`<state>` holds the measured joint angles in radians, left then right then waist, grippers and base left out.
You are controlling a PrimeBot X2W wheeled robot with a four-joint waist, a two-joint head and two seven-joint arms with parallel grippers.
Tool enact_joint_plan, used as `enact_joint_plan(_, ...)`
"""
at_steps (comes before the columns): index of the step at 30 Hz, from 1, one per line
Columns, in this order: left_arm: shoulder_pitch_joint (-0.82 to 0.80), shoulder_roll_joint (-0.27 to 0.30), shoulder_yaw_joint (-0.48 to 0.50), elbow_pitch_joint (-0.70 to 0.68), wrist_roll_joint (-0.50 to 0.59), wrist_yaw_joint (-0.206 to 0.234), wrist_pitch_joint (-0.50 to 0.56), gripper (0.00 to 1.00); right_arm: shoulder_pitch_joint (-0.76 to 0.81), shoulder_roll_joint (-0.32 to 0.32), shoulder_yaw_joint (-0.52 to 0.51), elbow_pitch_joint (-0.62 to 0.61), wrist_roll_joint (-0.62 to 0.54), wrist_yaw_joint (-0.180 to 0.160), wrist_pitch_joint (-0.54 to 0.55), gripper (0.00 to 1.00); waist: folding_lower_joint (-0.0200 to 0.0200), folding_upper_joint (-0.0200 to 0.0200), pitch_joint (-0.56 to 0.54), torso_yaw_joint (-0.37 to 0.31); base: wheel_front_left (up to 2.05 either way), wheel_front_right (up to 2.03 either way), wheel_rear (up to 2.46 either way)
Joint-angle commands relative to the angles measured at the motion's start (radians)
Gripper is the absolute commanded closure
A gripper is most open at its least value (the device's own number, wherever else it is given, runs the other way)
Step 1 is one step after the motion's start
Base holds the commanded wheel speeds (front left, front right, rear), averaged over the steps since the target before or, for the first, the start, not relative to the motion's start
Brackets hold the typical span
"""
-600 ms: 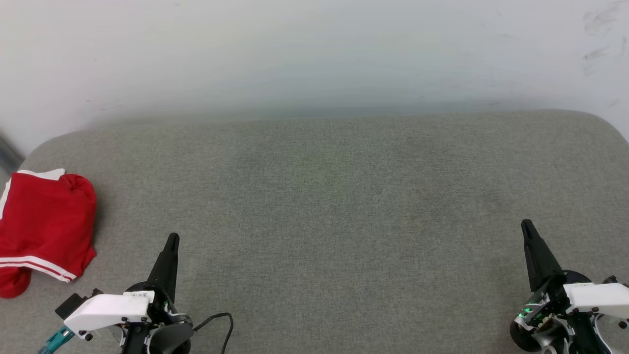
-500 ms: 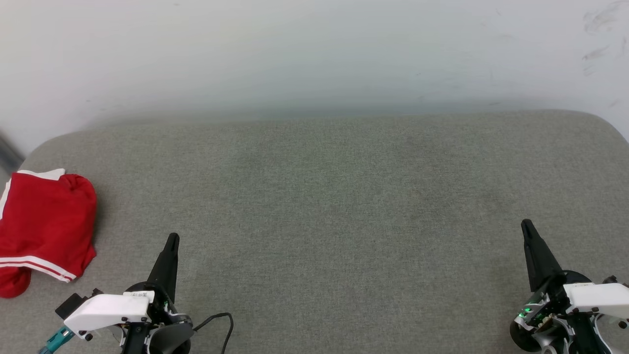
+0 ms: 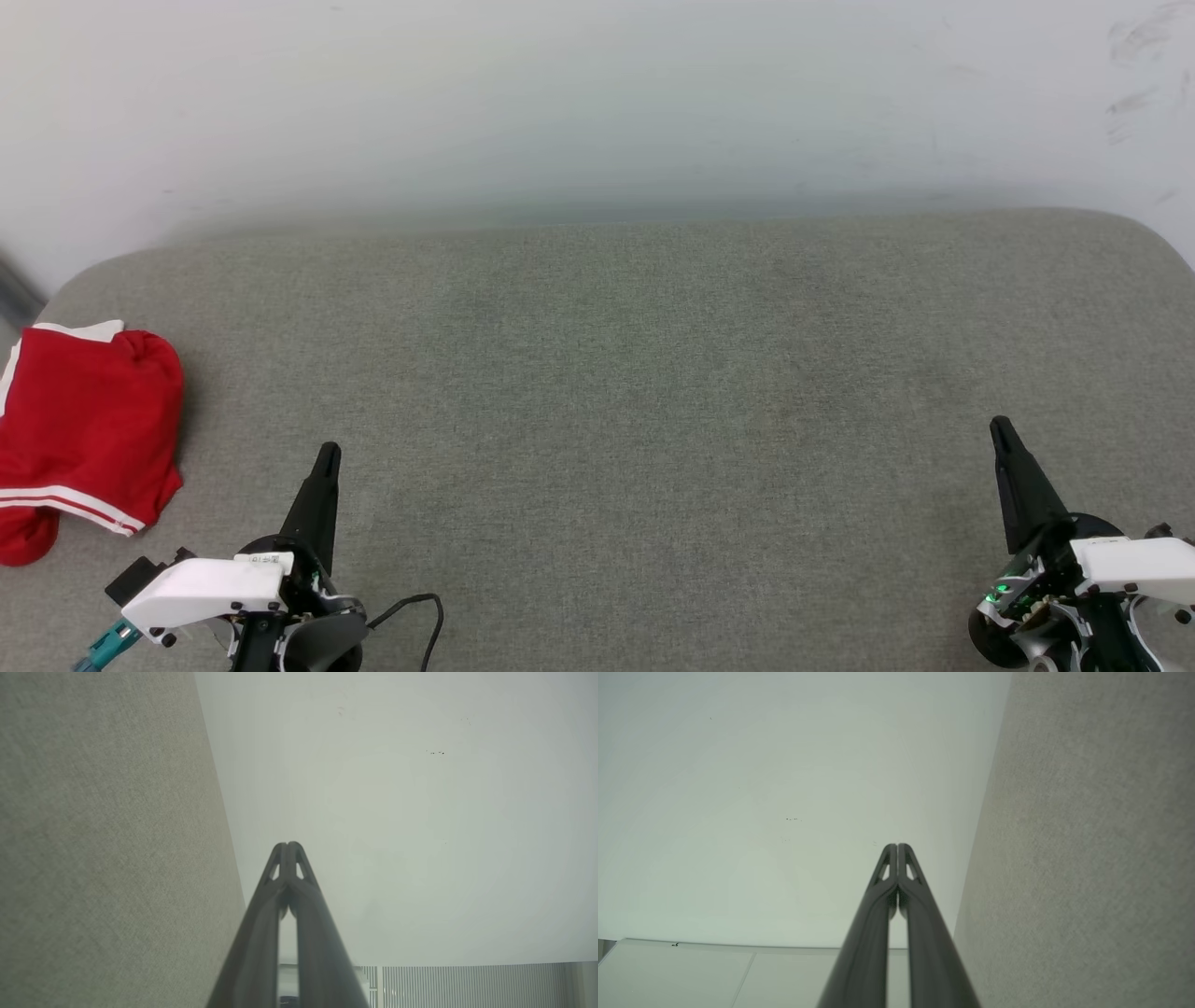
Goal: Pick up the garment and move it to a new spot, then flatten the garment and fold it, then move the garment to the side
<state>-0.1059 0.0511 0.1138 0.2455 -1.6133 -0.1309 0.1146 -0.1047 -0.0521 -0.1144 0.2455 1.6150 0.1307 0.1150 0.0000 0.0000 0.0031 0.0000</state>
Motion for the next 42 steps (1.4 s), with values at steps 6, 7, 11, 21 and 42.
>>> enact_joint_plan(6, 0.014, -0.002, -0.002, 0.017, 0.0, 0.0, -0.001, 0.0, 0.015, 0.0, 0.001, 0.019, 0.0, 0.0, -0.001, 0.0, 0.0, 0.0, 0.0, 0.0, 0.0, 0.0, 0.0)
enact_joint_plan(7, 0.015, -0.002, -0.004, 0.012, 0.002, 0.0, -0.006, 0.0, 0.016, 0.0, 0.004, 0.018, -0.003, 0.0, -0.006, 0.0, 0.0, 0.0, 0.0, 0.0, 0.0, 0.0, 0.0)
enact_joint_plan(11, 0.023, -0.002, -0.005, -0.008, 0.012, 0.0, -0.027, 0.0, 0.023, 0.0, 0.009, 0.013, -0.02, 0.0, -0.027, 0.0, 0.0, 0.0, 0.001, -0.001, 0.0, 0.0, 0.0)
enact_joint_plan(21, 0.028, -0.002, 0.027, -0.037, 0.127, 0.002, -0.076, 0.0, 0.033, 0.001, -0.004, -0.021, -0.164, 0.0, -0.076, 0.0, 0.0, 0.0, 0.004, -0.001, 0.0, 0.0, 0.0)
enact_joint_plan(42, 0.059, -0.001, -0.021, -0.188, 0.557, 0.133, -0.158, 0.0, 0.067, 0.001, 0.032, -0.162, -0.648, 0.0, -0.157, 0.0, 0.0, 0.0, 0.008, -0.001, 0.0, 0.0, 0.0)
